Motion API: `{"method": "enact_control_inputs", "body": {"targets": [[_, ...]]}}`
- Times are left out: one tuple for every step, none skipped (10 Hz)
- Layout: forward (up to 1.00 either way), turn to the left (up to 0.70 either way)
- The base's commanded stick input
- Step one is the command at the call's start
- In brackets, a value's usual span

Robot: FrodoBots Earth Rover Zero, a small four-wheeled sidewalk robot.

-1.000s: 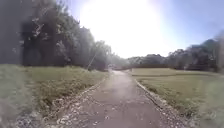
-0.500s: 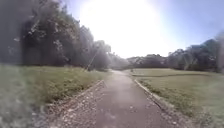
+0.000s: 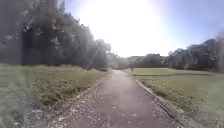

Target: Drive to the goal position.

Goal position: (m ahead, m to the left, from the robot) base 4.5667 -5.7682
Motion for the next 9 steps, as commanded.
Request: {"method": "enact_control_inputs", "body": {"targets": [[0.50, 0.00], [0.50, 0.00], [0.50, 0.00], [0.50, 0.00], [0.50, 0.00], [0.50, 0.00], [0.50, 0.00], [0.50, 0.00], [0.50, 0.00]]}}
